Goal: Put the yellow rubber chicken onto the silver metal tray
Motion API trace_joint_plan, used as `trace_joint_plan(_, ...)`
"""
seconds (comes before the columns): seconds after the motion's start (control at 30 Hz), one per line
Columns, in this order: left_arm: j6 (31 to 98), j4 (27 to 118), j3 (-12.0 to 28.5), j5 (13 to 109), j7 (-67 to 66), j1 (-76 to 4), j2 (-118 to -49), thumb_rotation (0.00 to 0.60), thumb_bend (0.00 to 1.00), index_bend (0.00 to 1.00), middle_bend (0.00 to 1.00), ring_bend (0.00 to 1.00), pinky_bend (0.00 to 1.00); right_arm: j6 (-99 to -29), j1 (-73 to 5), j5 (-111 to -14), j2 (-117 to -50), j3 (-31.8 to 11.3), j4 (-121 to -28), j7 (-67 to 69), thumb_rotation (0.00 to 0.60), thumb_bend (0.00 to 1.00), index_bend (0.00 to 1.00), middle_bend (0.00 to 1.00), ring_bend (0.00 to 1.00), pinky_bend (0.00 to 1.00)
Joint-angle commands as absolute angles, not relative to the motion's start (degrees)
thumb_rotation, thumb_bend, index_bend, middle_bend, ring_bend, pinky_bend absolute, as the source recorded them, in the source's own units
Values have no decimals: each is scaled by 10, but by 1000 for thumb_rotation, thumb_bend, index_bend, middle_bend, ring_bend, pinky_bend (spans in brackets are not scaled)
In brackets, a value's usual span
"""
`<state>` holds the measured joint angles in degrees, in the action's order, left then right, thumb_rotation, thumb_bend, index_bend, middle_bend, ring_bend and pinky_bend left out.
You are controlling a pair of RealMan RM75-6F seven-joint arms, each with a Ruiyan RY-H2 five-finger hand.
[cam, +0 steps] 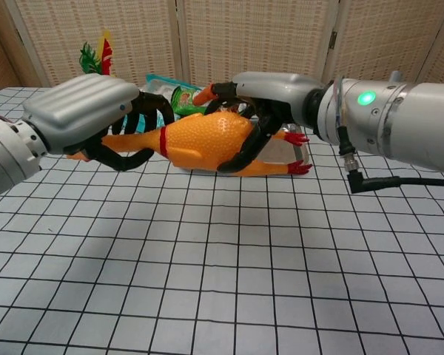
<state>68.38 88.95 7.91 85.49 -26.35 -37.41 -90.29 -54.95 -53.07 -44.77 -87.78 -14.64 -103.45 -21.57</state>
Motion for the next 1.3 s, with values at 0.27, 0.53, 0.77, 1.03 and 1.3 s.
trace_joint_plan(0.27, 686, 902, 78, 855, -272, -373, -896, 600, 592, 854, 799, 580, 542, -609, -527, -475, -906, -135, -1036, -249, 600, 430, 1000, 794, 855, 1000)
trace_joint_plan(0.53, 690, 913, 78, 852, -278, -370, -888, 600, 592, 854, 799, 580, 546, -573, -523, -481, -868, -122, -1074, -240, 600, 383, 691, 610, 572, 767)
trace_joint_plan(0.77, 692, 931, 72, 855, -284, -366, -874, 600, 592, 857, 801, 581, 553, -529, -525, -476, -812, -128, -1092, -207, 600, 197, 0, 0, 0, 0)
trace_joint_plan(1.03, 687, 939, 71, 855, -280, -367, -872, 600, 592, 857, 801, 581, 557, -492, -523, -477, -790, -133, -1102, -154, 600, 158, 0, 0, 0, 0)
trace_joint_plan(1.3, 687, 948, 72, 857, -288, -369, -871, 600, 593, 857, 802, 581, 557, -516, -529, -464, -823, -134, -1085, -144, 600, 165, 279, 232, 233, 415)
